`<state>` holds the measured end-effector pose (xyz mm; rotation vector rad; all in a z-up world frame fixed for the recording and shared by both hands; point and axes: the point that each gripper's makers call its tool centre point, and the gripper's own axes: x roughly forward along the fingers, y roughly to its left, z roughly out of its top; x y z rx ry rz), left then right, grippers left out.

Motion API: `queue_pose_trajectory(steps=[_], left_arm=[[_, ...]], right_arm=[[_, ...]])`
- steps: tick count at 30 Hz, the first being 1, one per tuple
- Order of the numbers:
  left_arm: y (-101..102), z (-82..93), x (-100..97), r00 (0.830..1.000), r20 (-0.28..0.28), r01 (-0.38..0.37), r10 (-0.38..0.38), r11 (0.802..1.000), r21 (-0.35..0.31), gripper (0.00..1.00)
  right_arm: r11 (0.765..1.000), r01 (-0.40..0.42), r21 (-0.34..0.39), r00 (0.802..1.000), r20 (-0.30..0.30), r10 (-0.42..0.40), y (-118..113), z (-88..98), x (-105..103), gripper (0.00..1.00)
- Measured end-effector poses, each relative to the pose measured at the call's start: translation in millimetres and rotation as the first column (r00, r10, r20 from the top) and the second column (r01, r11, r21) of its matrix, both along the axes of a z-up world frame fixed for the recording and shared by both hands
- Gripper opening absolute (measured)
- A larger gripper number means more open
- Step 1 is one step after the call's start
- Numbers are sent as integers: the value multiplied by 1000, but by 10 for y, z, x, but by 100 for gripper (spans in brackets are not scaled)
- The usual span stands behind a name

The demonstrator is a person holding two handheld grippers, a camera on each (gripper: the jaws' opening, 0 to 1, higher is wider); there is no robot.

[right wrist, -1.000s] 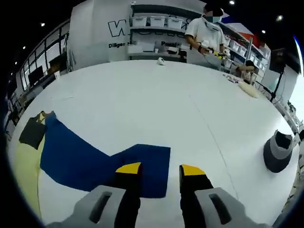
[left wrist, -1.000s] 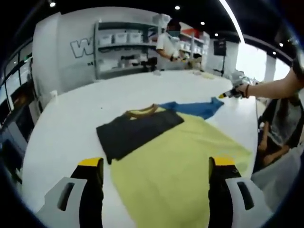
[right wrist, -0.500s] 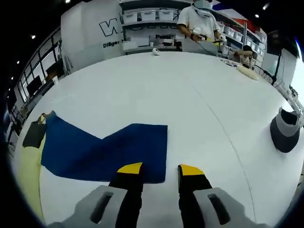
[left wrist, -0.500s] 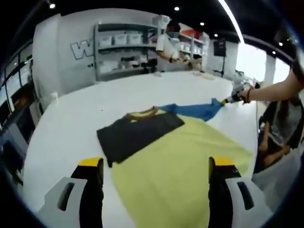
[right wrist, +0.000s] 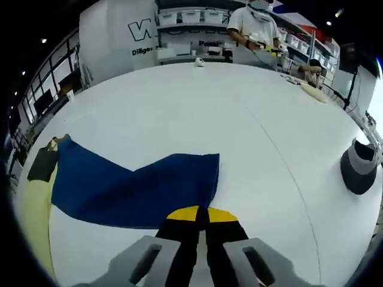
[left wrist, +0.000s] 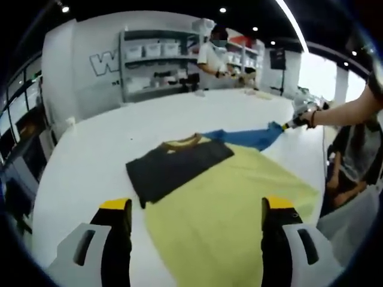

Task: Fold the garment on the visible template until the final outline fits inside the template.

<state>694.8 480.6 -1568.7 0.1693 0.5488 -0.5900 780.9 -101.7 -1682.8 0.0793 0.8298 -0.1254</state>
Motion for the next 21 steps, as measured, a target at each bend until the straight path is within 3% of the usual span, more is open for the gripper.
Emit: queue_pose_trajectory(steps=[1,10,12,17,21], left_arm=[[1,3,-4,1000,0,0,0,1000,0,88],[-9,46,-44,1000,6,8,-8,1000,-2,88],[-8,55,-48,1000,9,10,-10,1000,-1,88],[-8,76,-55,1000,14,17,-16,1000,-12,89],[-21,131,-79,999,31,27,-26,999,-19,90]], right_arm=[[999,28,28,1000,5,-28,24,12,-17,0],[1000,19,23,1000,23,-19,-7,227,60,0],[1000,11,19,999,40,-12,117,412,2,0],[1000,3,27,999,53,-5,159,493,-7,0],[999,37,17,999,13,-38,192,546,-223,0]])
